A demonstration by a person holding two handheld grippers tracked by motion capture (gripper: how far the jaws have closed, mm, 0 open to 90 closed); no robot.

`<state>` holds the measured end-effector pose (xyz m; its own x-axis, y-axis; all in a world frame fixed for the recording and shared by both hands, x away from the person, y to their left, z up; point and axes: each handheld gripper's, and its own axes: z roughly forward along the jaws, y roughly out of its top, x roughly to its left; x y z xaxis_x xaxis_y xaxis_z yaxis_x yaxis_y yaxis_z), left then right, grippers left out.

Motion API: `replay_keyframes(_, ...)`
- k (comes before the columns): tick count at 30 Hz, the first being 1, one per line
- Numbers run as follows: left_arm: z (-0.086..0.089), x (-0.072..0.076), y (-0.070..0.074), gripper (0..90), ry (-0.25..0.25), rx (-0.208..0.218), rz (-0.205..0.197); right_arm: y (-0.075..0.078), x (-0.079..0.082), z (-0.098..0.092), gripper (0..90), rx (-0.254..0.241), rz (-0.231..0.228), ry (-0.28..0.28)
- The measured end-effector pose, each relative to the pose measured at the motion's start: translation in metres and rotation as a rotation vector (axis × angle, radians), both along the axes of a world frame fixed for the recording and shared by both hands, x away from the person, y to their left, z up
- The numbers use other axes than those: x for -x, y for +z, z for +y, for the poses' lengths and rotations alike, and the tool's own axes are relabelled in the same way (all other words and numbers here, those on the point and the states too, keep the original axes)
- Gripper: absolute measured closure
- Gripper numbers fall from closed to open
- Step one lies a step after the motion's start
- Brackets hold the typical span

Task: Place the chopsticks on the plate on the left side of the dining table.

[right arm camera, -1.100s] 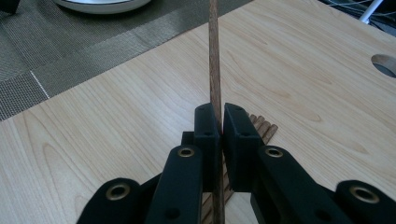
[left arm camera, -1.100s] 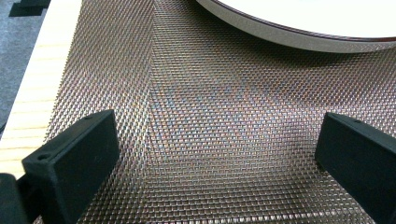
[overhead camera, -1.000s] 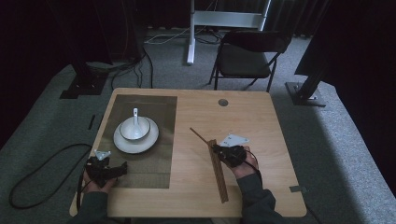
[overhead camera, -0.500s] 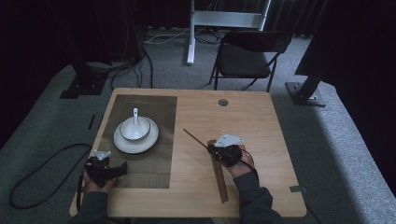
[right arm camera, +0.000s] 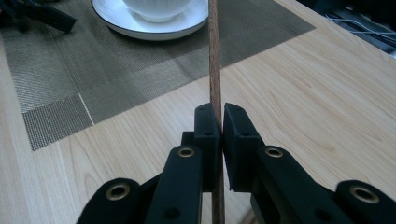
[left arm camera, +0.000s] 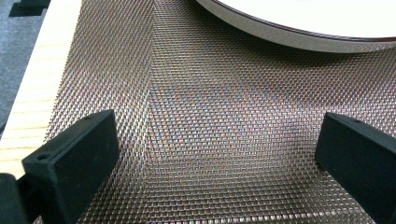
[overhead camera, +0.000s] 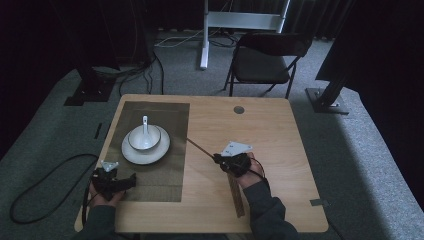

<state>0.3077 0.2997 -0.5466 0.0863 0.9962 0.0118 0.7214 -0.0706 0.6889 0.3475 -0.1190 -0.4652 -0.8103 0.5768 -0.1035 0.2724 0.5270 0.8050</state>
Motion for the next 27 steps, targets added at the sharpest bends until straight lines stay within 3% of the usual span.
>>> replay_keyframes(11,0.0,0.0,0.0,0.1,0.0,0.0,0.0,0.001,-0.003,0.016,84.7,-0.003,0.004,0.037)
replay_keyframes(27,0.0,0.0,0.0,0.1,0.001,0.001,-0.002,0.005,-0.007,0.024,84.7,-0.008,-0.002,0.064)
